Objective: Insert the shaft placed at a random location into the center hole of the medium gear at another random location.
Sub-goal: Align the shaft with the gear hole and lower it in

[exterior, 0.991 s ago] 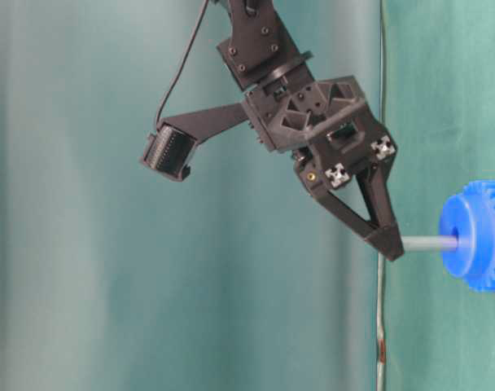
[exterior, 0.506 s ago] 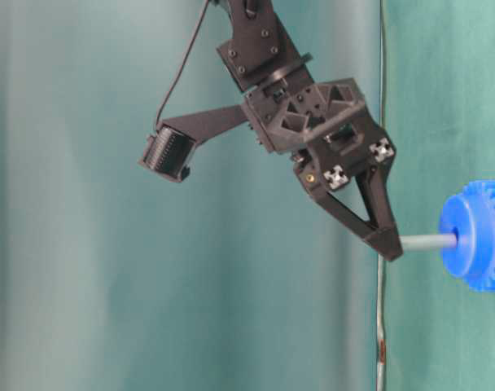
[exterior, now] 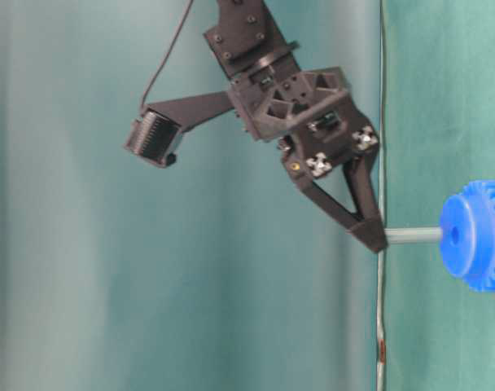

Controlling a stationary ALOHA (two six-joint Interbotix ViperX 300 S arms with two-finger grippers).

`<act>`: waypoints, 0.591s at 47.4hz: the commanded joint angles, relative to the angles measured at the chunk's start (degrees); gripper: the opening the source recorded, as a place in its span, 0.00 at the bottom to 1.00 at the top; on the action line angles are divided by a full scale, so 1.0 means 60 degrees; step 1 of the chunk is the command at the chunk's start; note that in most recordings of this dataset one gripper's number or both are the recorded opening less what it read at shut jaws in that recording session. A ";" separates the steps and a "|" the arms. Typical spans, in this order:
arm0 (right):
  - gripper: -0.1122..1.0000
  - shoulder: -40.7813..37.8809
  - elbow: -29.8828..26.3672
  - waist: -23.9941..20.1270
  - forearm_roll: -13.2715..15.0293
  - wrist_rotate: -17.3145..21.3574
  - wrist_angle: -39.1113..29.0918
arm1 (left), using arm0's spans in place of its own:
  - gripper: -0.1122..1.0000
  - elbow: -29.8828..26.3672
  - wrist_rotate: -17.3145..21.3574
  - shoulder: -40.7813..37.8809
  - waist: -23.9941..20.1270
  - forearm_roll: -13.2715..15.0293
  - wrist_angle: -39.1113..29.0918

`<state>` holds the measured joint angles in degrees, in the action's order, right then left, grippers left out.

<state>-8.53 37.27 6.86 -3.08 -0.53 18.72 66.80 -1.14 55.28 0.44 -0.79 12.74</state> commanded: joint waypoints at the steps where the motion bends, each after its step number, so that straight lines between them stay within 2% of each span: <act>1: 0.22 0.0029 -0.0103 0.0000 -0.0103 0.0059 0.0176 | 0.10 -0.0190 0.0000 -0.0088 0.0015 -0.0029 0.0044; 28: 0.22 -0.0073 -0.0015 -0.0015 -0.0132 0.0059 0.0249 | 0.10 -0.0190 0.0000 -0.0088 0.0015 -0.0029 0.0044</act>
<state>-9.49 37.71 6.86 -3.69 -0.53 19.34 66.80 -1.14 55.20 0.44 -0.79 12.74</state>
